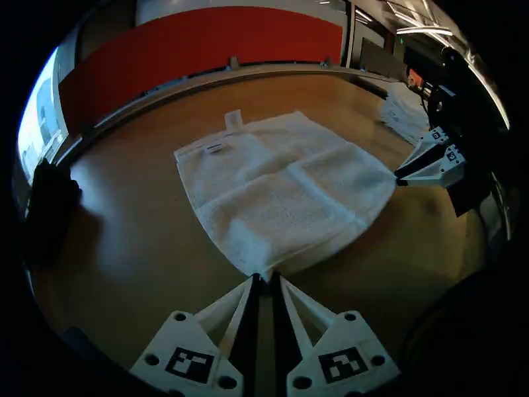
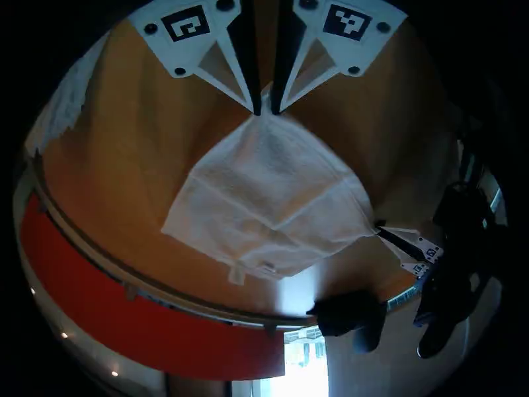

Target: Fold towel

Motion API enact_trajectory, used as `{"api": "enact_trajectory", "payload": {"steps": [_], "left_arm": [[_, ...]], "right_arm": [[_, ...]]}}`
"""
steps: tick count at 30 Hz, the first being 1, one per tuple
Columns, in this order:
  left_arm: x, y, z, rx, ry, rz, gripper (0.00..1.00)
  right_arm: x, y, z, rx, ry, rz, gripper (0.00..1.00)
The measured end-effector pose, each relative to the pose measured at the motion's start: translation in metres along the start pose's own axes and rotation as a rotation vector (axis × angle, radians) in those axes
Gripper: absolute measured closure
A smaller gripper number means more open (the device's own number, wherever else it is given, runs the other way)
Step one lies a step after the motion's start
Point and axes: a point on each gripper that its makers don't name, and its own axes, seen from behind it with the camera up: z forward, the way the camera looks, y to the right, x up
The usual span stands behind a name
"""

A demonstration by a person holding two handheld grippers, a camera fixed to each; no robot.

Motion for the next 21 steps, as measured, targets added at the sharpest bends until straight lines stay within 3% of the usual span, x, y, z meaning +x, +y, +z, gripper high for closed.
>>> {"api": "enact_trajectory", "payload": {"steps": [9, 21], "left_arm": [[0.019, -0.003, -0.014, 0.016, 0.021, -0.013, 0.87], [0.043, -0.004, -0.050, 0.033, 0.043, -0.064, 0.87]], "right_arm": [[0.021, 0.000, -0.016, -0.004, 0.040, 0.000, 0.88], [0.058, -0.002, -0.049, -0.018, 0.117, -0.003, 0.88]]}}
